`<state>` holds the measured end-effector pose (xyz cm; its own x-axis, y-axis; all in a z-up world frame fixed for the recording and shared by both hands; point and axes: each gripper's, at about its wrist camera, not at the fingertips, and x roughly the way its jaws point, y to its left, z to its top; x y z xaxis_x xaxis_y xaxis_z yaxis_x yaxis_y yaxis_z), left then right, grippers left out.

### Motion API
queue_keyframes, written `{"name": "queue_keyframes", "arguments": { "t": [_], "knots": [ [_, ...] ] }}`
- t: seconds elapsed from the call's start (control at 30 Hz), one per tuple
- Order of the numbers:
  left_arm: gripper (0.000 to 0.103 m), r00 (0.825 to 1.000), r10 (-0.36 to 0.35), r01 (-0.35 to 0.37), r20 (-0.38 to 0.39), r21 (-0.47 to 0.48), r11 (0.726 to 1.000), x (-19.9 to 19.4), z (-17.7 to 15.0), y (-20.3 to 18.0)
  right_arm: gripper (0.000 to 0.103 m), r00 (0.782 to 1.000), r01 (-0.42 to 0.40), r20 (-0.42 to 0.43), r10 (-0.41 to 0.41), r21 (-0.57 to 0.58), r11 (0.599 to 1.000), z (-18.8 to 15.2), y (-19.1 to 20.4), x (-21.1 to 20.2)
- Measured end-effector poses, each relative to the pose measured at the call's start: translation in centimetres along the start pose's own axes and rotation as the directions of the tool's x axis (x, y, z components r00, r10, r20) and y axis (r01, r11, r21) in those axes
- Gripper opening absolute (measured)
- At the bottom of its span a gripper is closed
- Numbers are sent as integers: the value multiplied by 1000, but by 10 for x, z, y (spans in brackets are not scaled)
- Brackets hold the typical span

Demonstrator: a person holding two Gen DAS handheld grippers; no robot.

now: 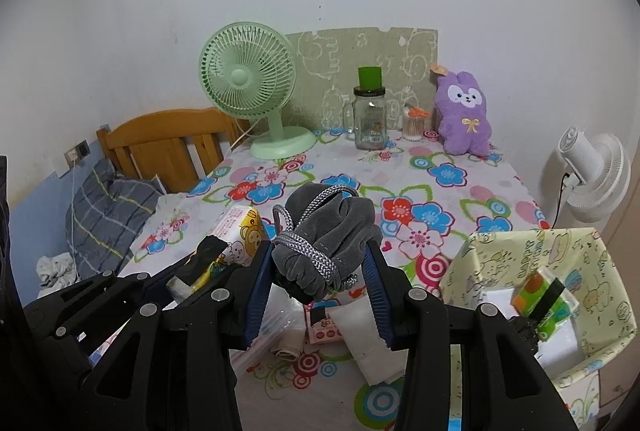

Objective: Organize soft objects
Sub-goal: 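Lift the gloves and yellow-white pack in both tools toward the box, then carry the gloves and pack in both tools over the yellow-green box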

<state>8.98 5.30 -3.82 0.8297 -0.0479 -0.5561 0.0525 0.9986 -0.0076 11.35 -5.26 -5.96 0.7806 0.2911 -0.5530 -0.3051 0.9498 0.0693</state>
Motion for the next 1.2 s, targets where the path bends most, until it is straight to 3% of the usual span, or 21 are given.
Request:
{"name": "queue_keyframes", "arguments": {
  "t": [0.63,1.2],
  "knots": [
    [20,999,-16,15,33,9,1000,-14,16,-30,48,999,13,32,-13,9,1000,16,-28,-29],
    [20,998,-54,52,28,42,998,-5,19,-83,48,998,60,35,-61,28,998,9,-76,-43]
  ]
}}
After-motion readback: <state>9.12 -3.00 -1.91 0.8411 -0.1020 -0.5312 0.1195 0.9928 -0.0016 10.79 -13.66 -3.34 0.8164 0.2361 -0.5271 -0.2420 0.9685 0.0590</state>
